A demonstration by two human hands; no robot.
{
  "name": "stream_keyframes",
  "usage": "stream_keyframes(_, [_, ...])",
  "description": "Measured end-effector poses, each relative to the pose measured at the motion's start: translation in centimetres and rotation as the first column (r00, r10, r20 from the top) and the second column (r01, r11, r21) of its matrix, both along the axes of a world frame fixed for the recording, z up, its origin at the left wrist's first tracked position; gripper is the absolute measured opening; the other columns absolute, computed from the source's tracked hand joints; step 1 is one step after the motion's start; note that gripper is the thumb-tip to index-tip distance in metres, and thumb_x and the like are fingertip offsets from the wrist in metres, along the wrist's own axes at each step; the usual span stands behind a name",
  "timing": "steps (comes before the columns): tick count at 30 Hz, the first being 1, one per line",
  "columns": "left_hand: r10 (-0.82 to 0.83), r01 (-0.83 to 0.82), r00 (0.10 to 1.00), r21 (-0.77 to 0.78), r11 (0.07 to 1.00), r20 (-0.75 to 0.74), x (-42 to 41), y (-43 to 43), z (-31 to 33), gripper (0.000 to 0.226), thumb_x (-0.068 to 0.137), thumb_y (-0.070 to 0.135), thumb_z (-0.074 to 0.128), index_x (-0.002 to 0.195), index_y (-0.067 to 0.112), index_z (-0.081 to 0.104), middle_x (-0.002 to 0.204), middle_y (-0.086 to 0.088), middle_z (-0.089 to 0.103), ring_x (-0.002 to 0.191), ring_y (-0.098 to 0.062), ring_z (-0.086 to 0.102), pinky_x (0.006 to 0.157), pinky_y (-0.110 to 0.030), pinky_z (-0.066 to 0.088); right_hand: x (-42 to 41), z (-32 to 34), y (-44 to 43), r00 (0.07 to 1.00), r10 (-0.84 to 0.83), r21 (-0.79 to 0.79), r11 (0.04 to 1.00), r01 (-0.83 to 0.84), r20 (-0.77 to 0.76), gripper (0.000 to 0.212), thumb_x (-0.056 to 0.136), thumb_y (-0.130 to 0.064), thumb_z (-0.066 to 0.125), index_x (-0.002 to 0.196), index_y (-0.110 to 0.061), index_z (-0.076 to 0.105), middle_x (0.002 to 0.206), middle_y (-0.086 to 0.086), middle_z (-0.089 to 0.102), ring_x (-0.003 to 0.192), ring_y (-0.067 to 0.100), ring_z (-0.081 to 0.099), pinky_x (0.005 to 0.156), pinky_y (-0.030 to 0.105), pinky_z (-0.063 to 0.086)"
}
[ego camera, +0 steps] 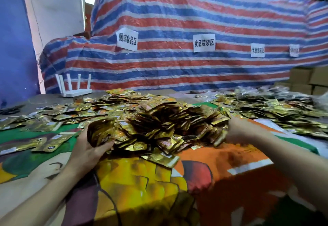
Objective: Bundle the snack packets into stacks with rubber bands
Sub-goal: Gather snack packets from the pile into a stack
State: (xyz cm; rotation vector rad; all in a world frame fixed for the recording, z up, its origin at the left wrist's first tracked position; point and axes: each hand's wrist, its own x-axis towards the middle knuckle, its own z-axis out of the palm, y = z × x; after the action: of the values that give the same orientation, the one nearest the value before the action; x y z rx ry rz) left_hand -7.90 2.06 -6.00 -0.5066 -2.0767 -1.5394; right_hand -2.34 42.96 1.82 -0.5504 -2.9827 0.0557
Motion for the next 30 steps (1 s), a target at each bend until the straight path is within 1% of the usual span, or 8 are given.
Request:
stream_keyframes(3, [0.012, -0.013, 1.0, -0.023, 1.0, -0.012, -0.1, -0.1, 0.1, 0.043, 0.072, -0.011, 0.08, 0.098, 0.018, 0.062, 0.092, 0.004, 0.07, 0.077, 0.012, 0.065, 0.067, -0.003, 0.045, 1.0, -1.8, 2.3, 0.989, -0.089, 0.106, 0.991, 0.076, 0.121, 0.023, 0.087, -0.006, 0.049, 0.064, -0.011, 0.045, 0.058, 0.004, 0.05, 0.049, 0.017, 0.05, 0.035, 0.022, 0.037])
stream_keyframes(7, [0.008, -0.009, 1.0, -0.018, 1.0, -0.004, -0.2, -0.2, 0.0, 0.042, 0.073, -0.01, 0.08, 0.097, 0.02, 0.063, 0.092, 0.003, 0.071, 0.077, 0.009, 0.066, 0.066, -0.005, 0.046, 0.8, -2.8, 3.0, 0.995, -0.084, 0.182, 0.981, 0.071, 0.06, 0.024, 0.089, -0.005, 0.05, 0.071, -0.015, 0.037, 0.071, 0.002, 0.048, 0.063, 0.019, 0.051, 0.052, 0.028, 0.042])
stream_keyframes(13, [-0.009, 0.009, 1.0, 0.0, 1.0, 0.002, -0.5, -0.4, -0.1, 0.038, 0.073, -0.012, 0.079, 0.104, 0.003, 0.064, 0.093, -0.005, 0.072, 0.078, 0.002, 0.068, 0.066, -0.007, 0.048, 0.7, -2.2, 1.9, 0.996, -0.067, 0.171, 0.984, 0.056, 0.062, 0.025, 0.091, -0.003, 0.05, 0.075, -0.017, 0.036, 0.078, 0.001, 0.05, 0.063, 0.013, 0.047, 0.046, 0.023, 0.034])
stream_keyframes(17, [-0.032, 0.03, 0.999, 0.091, 0.995, 0.026, -0.8, -0.6, 0.0, 0.025, 0.076, -0.014, 0.075, 0.098, -0.004, 0.069, 0.09, -0.015, 0.075, 0.084, -0.027, 0.073, 0.077, -0.034, 0.058, 0.8, -1.0, 1.1, 0.994, -0.087, 0.179, 0.979, 0.097, -0.063, 0.021, 0.087, -0.013, 0.056, 0.075, -0.017, 0.039, 0.077, 0.0, 0.052, 0.064, 0.015, 0.049, 0.049, 0.026, 0.036])
stream_keyframes(20, [-0.068, 0.052, 0.995, 0.202, 0.978, 0.074, -0.7, -0.7, 0.2, 0.02, 0.081, -0.014, 0.07, 0.096, -0.001, 0.074, 0.089, -0.014, 0.077, 0.085, -0.032, 0.074, 0.082, -0.047, 0.058, 0.4, 0.5, -0.1, 0.98, -0.075, 0.099, 0.991, 0.094, -0.187, 0.025, 0.087, -0.02, 0.061, 0.07, -0.014, 0.042, 0.068, 0.002, 0.053, 0.058, 0.018, 0.05, 0.049, 0.026, 0.035])
stream_keyframes(24, [-0.212, 0.1, 0.956, 0.45, 0.887, 0.204, -0.7, -0.7, 0.6, 0.024, 0.079, -0.012, 0.065, 0.092, 0.004, 0.077, 0.099, -0.021, 0.075, 0.086, -0.034, 0.074, 0.075, -0.048, 0.06, -0.9, 2.3, -4.2, 0.934, 0.12, -0.159, 0.97, -0.183, -0.337, 0.035, 0.086, -0.016, 0.06, 0.053, -0.013, 0.046, 0.049, 0.004, 0.049, 0.046, 0.02, 0.043, 0.047, 0.026, 0.033])
stream_keyframes(27, [-0.337, 0.132, 0.899, 0.563, 0.816, 0.278, -0.5, -0.7, 1.0, 0.04, 0.071, -0.003, 0.067, 0.11, -0.005, 0.071, 0.109, -0.021, 0.073, 0.086, -0.029, 0.073, 0.076, -0.045, 0.059, -2.5, 2.2, -9.7, 0.869, 0.309, -0.355, 0.819, -0.45, -0.387, 0.022, 0.093, -0.015, 0.059, 0.075, -0.008, 0.069, 0.07, 0.011, 0.071, 0.055, 0.012, 0.059, 0.051, 0.027, 0.047])
stream_keyframes(30, [-0.44, 0.12, 0.816, 0.633, 0.765, 0.376, -0.1, -1.1, 1.6, 0.064, 0.06, 0.004, 0.074, 0.123, -0.005, 0.065, 0.121, -0.028, 0.066, 0.094, -0.035, 0.065, 0.088, -0.05, 0.054, -4.3, 1.1, -16.0, 0.783, 0.46, -0.403, 0.679, -0.614, -0.418, 0.014, 0.095, -0.017, 0.064, 0.083, -0.021, 0.069, 0.08, -0.003, 0.07, 0.068, 0.005, 0.062, 0.058, 0.016, 0.047])
